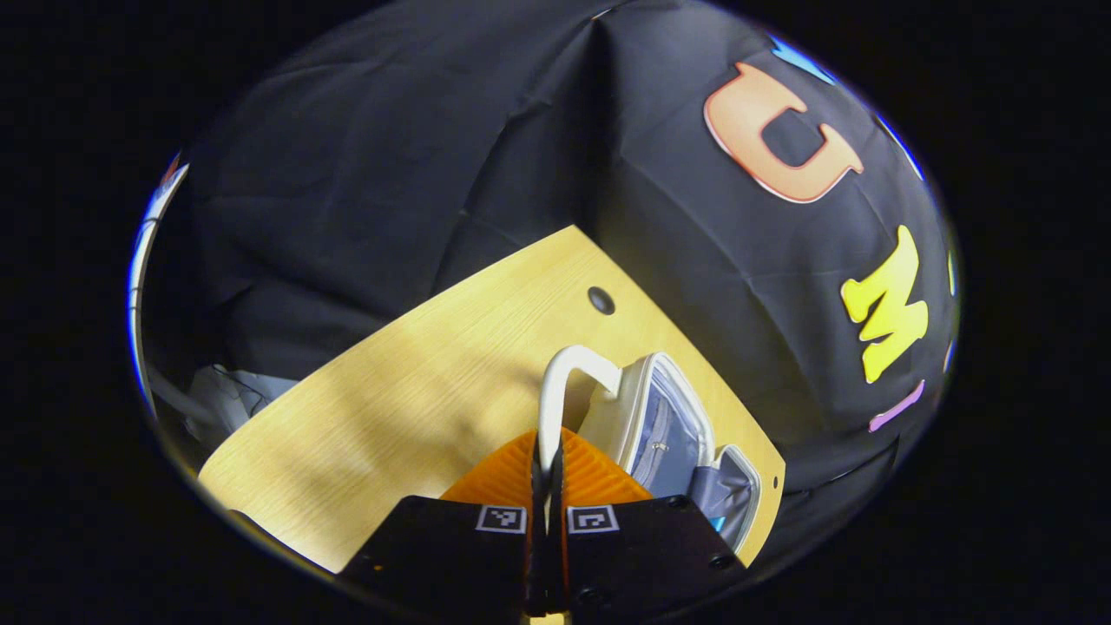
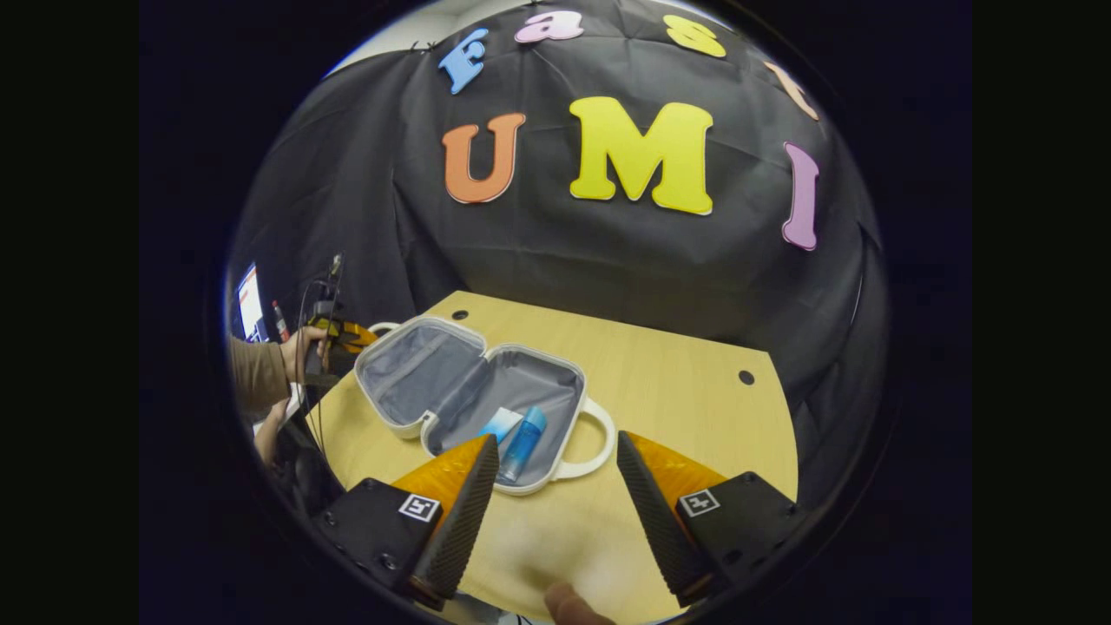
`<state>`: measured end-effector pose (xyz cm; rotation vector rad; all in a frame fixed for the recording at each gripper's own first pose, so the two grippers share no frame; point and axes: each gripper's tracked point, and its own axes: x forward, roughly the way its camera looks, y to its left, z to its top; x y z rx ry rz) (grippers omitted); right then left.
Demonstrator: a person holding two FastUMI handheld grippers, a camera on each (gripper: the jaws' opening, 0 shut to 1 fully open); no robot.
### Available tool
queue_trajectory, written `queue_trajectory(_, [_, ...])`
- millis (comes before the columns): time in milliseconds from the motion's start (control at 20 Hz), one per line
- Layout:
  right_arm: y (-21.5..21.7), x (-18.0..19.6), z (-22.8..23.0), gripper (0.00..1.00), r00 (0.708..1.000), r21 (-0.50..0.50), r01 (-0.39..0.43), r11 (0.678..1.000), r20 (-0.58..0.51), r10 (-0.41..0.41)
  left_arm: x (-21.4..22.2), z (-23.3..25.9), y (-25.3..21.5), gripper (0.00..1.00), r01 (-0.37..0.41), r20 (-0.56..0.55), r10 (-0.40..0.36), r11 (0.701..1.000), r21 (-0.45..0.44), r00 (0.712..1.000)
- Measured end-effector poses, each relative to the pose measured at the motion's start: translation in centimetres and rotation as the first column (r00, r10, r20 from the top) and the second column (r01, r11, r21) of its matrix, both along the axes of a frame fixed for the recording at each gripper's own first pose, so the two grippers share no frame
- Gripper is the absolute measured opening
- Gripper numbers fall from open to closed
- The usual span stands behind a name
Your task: First open the suitcase, pack the skin care products into it, and then close the suitcase.
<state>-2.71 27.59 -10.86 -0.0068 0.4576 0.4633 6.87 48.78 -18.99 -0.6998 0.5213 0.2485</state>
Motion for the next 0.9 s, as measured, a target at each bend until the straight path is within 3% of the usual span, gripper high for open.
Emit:
queue_trajectory(350, [-2.9, 0.0, 0.3, 0.81, 1.000, 0.047, 0.010, 0.999, 0.001, -0.011, 0.1, 8.7, -4.7, 0.03, 0.056, 0.106, -0.077, 0.981, 0.188, 0.991])
queue_trajectory(600, [-5.1, -0.3, 0.6, 0.81, 1.000, 0.070, 0.011, 0.997, 0.024, -0.012, 0.2, 14.1, -10.4, 0.03, 0.115, 0.142, -0.169, 0.938, 0.328, 0.975])
queue_trajectory(900, [-7.6, -0.4, 0.1, 0.81, 0.999, 0.089, 0.022, 0.996, 0.021, -0.024, 0.6, 17.6, -19.5, 0.03, 0.224, 0.154, -0.311, 0.881, 0.416, 0.938])
